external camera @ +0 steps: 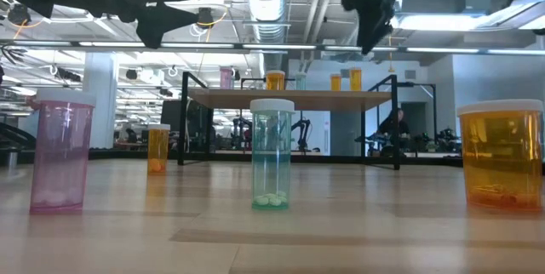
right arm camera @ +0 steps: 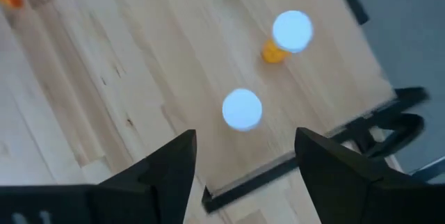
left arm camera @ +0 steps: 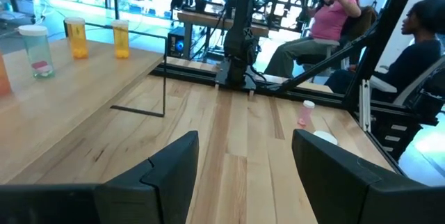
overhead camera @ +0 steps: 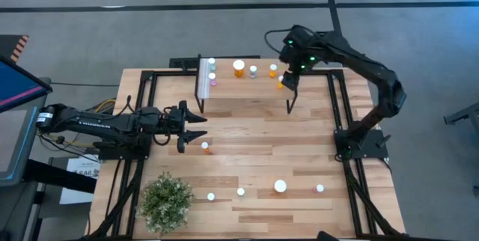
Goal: Pick and place medicine bottles onto shelf by color
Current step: Put the small orange pill bottle on the shelf
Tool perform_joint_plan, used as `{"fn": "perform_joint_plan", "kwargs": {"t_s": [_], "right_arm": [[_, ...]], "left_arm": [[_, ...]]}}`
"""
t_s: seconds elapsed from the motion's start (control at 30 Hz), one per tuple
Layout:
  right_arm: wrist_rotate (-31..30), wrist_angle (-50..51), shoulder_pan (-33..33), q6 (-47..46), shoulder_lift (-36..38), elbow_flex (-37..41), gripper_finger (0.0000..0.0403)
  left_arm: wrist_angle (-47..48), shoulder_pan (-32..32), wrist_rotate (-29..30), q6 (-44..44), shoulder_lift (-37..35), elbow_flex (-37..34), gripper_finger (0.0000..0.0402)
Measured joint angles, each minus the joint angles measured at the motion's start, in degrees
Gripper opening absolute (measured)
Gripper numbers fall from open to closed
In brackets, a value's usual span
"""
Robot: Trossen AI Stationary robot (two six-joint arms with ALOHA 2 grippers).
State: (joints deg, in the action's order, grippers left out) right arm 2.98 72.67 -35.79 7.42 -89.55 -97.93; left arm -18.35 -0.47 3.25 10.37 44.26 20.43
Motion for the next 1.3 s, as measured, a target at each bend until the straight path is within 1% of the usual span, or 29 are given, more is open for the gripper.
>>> {"fn": "perform_joint_plan", "kwargs": {"t_s": [0.1, 0.2, 0.3, 0.4, 0.47, 0.6, 0.73, 0.83, 1.07, 1.3], "right_arm": [[-0.1, -0.3, 0.7, -0.8, 4.0, 0.3, 0.0266], [-0.1, -3.9, 2.5, -1.3, 8.9, 3.4, 0.0266], [-0.1, -8.3, 5.0, -2.0, 14.2, 8.1, 0.0266], [-0.1, -13.0, 7.8, -3.6, 19.5, 14.0, 0.0266], [-0.1, -16.0, 10.1, -4.9, 22.9, 17.8, 0.0266], [-1.0, -20.7, 14.6, -7.0, 28.4, 24.2, 0.0266], [-4.6, -24.7, 19.0, -8.4, 32.0, 28.2, 0.0266], [-6.0, -25.7, 21.6, -9.5, 33.6, 29.5, 0.0266], [-10.5, -27.3, 26.7, -10.6, 34.2, 31.3, 0.0266], [-10.8, -29.0, 29.2, -11.1, 34.1, 31.8, 0.0266]], "left_arm": [[2.5, 0.0, -0.4, 0.5, 0.0, 0.9, 0.022], [10.6, 0.0, -0.4, 0.5, 0.0, 3.9, 0.022], [18.9, 0.0, 0.2, 0.7, 0.0, 6.9, 0.022], [25.2, 0.0, -0.1, 1.5, 0.0, 8.5, 0.022], [28.3, 0.0, -0.4, 2.3, 0.1, 8.7, 0.022], [33.7, -0.2, -0.4, 3.0, 2.7, 8.7, 0.022], [33.7, -1.7, -1.4, 2.8, 6.8, 8.7, 0.022], [33.4, -3.0, -1.4, 2.2, 10.1, 8.7, 0.022], [33.9, -3.8, 1.7, 2.2, 17.1, 8.7, 0.0222], [33.8, -3.8, 3.1, 2.4, 20.5, 8.7, 0.0246]]}}
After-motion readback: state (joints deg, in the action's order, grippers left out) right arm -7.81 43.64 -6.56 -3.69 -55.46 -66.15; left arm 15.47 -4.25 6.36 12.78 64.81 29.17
